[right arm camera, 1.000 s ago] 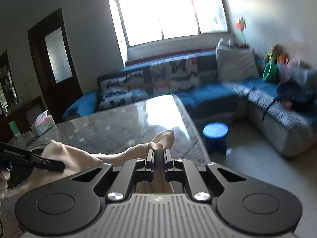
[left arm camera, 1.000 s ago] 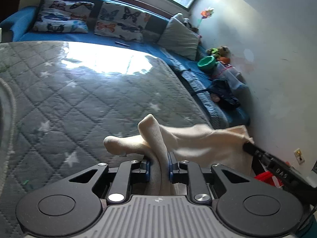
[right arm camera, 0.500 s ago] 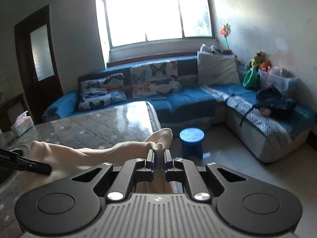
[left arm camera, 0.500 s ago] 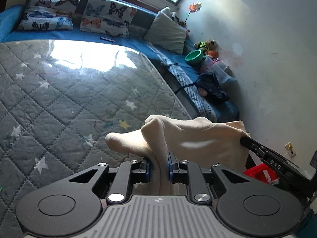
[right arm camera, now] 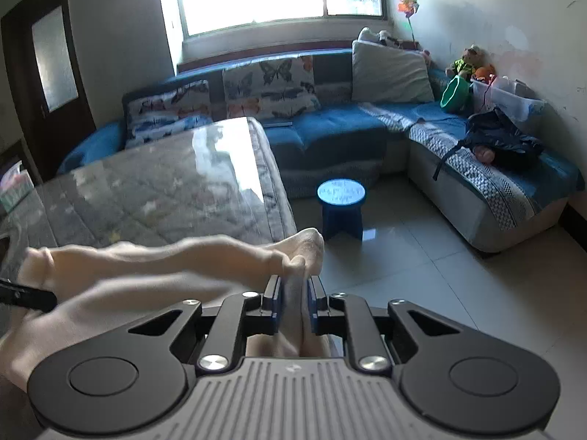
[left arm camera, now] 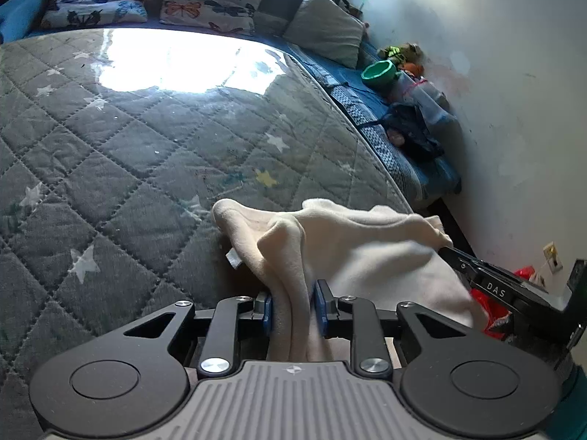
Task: Fold clothes
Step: 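Lift the folded sweatshirt with both grippers and carry it across the table, then lower the sweatshirt onto the table and open both grippers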
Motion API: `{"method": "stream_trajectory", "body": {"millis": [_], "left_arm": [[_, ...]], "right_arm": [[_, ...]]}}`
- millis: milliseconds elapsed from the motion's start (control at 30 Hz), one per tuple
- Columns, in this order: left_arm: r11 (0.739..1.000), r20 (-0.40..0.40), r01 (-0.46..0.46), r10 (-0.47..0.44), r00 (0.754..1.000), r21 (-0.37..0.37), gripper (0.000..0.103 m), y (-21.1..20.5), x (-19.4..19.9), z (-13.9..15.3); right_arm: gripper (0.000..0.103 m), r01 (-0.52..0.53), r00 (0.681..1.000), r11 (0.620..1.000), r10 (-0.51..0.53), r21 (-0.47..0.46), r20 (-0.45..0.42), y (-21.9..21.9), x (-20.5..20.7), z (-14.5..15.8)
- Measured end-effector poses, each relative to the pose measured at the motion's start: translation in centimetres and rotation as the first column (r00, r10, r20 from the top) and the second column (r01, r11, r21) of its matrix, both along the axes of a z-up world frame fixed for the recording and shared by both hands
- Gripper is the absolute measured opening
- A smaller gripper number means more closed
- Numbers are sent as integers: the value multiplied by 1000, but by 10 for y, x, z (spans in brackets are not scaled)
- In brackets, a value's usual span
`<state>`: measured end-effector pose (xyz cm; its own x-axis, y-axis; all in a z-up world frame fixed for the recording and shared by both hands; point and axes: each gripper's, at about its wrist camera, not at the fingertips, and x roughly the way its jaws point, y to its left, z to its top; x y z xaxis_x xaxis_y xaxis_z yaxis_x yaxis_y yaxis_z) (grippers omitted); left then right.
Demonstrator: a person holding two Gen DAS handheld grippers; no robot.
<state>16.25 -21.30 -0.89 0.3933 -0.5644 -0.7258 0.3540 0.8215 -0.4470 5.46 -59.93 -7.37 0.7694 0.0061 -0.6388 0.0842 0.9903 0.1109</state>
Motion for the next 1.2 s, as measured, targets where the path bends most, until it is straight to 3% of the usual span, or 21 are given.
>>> {"method": "stream_trajectory", "body": {"millis": [267,567,900,1100,1200], "left_arm": [[998,1,53,-53,999,16,29,6,-12,0],[1000,90,9,-11,996,25,32,20,-14,27],[1000,123,11,-11,992,6,30,10,-4,30],[999,95,21,-25,995,38,30,1,1,15],[999,90,18,-21,996,40,30,0,2,11]], "right_arm": [[14,-45,998,998,43,-46,-46,9,-11,5],[15,-89,995,996,90,-23,47,23,-7,33],[16,-133,991,991,134,-22,9,53,30,14],[21,-131,991,990,131,-41,-8,56,31,6],[31,-160,987,986,161,-50,9,64,20,12]]}}
